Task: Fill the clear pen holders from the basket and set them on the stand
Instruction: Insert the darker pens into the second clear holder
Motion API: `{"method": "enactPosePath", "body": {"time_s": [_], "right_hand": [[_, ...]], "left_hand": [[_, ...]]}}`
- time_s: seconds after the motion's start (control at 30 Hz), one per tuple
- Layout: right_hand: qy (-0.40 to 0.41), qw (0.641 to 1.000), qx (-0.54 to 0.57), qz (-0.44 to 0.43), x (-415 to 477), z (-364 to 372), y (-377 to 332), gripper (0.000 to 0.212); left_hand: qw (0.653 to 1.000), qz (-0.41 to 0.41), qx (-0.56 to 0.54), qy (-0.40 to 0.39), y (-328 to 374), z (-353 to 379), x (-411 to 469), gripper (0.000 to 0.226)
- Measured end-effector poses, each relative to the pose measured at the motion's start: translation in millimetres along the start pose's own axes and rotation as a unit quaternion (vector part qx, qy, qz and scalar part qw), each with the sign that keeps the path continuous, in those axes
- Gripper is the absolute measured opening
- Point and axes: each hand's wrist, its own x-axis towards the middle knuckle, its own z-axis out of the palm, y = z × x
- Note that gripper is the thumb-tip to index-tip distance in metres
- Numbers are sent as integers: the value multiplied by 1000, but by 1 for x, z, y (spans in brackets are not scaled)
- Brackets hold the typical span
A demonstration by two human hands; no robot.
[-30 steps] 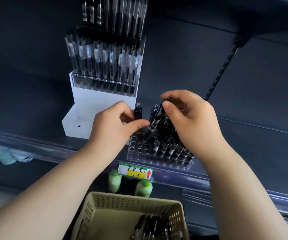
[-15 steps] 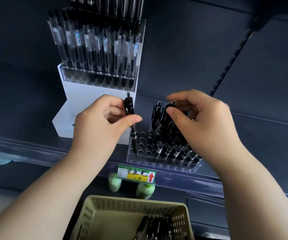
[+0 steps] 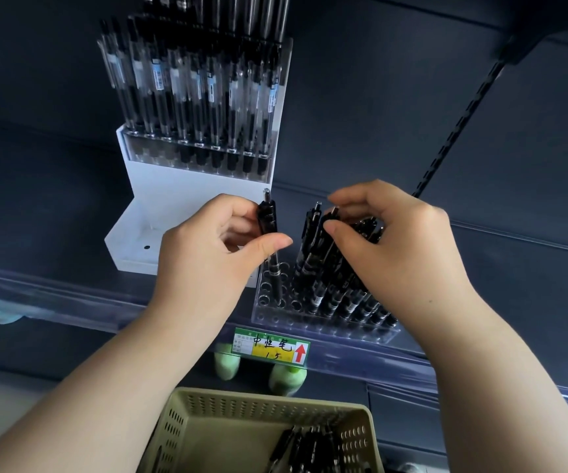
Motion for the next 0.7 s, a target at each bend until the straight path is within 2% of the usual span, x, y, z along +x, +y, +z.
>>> {"method": "enactPosePath", "body": {"time_s": [0.43, 0.57, 0.7], "right_hand": [[-20, 999, -50, -9, 1, 6, 4, 16], [3, 996, -79, -51, 0, 6, 1, 14], [-12, 990, -109, -86, -3, 9, -2, 13]], "left_hand": [[1000, -2, -10, -5, 2, -1, 1, 23], [1000, 0, -12, -5, 0, 0, 2, 27], [999, 24, -17, -17, 2, 3, 0, 26]]}}
